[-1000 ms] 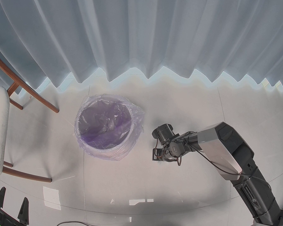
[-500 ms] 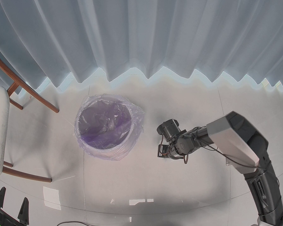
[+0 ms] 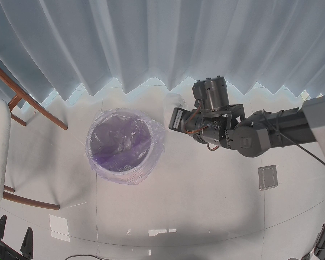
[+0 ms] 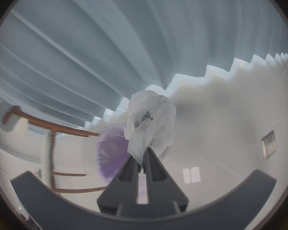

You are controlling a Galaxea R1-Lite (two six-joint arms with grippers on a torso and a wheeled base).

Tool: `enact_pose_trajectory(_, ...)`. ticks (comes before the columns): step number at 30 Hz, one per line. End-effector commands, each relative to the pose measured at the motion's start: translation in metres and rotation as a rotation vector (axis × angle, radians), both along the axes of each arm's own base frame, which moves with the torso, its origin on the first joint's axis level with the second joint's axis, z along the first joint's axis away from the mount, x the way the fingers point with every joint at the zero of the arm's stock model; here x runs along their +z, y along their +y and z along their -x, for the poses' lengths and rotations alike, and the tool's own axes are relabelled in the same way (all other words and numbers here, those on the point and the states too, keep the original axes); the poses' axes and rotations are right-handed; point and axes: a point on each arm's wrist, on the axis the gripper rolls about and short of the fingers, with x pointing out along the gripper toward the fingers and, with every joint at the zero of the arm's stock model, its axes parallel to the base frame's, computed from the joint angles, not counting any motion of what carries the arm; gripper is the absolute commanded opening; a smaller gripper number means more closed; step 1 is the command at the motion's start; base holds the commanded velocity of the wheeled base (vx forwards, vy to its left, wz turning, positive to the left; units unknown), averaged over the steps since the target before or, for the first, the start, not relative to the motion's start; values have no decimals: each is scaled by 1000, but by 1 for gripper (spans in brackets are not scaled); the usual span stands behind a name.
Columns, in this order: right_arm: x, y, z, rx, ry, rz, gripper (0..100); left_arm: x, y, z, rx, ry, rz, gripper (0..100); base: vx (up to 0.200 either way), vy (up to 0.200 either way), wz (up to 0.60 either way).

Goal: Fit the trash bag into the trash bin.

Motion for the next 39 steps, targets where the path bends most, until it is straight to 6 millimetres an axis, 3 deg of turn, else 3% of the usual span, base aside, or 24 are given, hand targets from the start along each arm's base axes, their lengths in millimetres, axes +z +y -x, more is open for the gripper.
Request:
enact_pose_trajectory(1,51,9,46,90,-116,-110,0,-5,0,0,1,1,0,100,0,0,0)
enact_pose_trajectory(6,32,35,59,197,-164,-184,0,-5,0,0,1,1,0,100,0,0,0)
enact_pose_trajectory(9,-6,53,49,225,-187,-189,0,-5,0,0,1,1,0,100,0,0,0)
enact_pose_trajectory(15,-41,65,36,230,-212,-180,0,-5,0,0,1,1,0,100,0,0,0)
enact_pose_trajectory(21,-100,92,35,256,-180,-169,0,-5,0,0,1,1,0,100,0,0,0)
enact_pose_trajectory(26,-92,94,29,253,-237,-216,0,-5,0,0,1,1,0,100,0,0,0)
enact_pose_trajectory(38,-98,99,25,253,-238,-234,0,-5,0,0,1,1,0,100,0,0,0)
enact_pose_trajectory(39,-98,99,25,253,-238,-234,100,-5,0,0,1,1,0,100,0,0,0)
